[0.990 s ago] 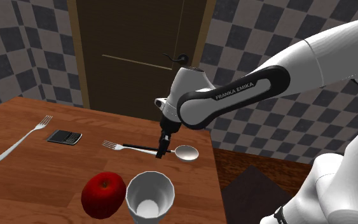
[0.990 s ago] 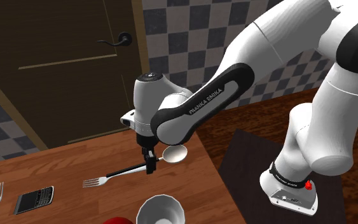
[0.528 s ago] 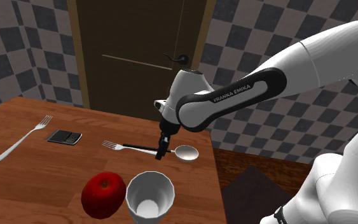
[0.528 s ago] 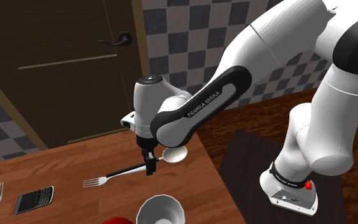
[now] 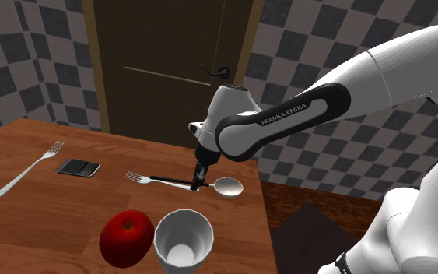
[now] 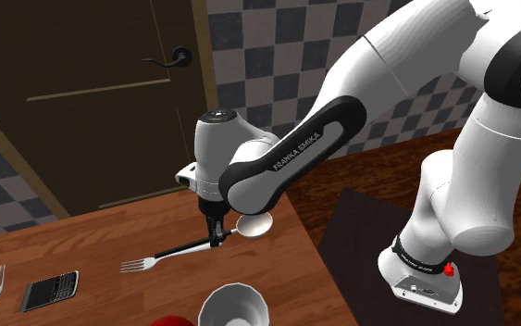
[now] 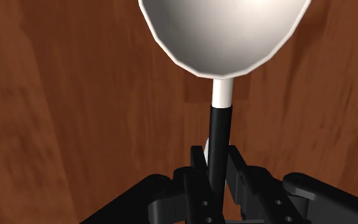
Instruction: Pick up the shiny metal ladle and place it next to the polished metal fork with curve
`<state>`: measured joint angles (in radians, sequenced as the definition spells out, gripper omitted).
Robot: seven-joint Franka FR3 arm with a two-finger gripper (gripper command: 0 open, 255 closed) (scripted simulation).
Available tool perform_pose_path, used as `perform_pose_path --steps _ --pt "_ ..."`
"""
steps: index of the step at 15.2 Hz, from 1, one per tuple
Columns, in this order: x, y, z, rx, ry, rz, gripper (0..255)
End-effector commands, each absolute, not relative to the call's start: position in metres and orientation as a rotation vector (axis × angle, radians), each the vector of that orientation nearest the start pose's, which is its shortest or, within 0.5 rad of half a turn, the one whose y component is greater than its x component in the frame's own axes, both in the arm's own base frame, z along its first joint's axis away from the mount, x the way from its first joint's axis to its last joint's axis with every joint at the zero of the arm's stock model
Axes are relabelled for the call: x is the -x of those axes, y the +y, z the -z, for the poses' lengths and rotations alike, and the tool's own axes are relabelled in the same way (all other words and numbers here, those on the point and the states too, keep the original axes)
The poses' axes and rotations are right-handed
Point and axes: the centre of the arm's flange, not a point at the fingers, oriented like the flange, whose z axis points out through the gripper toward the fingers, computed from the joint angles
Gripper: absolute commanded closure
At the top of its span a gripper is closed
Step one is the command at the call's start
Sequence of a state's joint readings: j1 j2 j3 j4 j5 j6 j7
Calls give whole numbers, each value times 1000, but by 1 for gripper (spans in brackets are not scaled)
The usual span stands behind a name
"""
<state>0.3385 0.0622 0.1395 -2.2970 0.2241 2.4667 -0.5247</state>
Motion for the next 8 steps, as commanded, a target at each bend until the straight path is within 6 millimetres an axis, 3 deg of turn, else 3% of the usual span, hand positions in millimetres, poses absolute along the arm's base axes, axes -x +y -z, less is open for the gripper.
perform_pose_path --steps 1,3,8 --pt "-471 243 -332 2726 -1208 165 255" --pt "-471 243 -332 2726 -1208 165 255" --pt "-471 243 -359 2726 -1208 165 255"
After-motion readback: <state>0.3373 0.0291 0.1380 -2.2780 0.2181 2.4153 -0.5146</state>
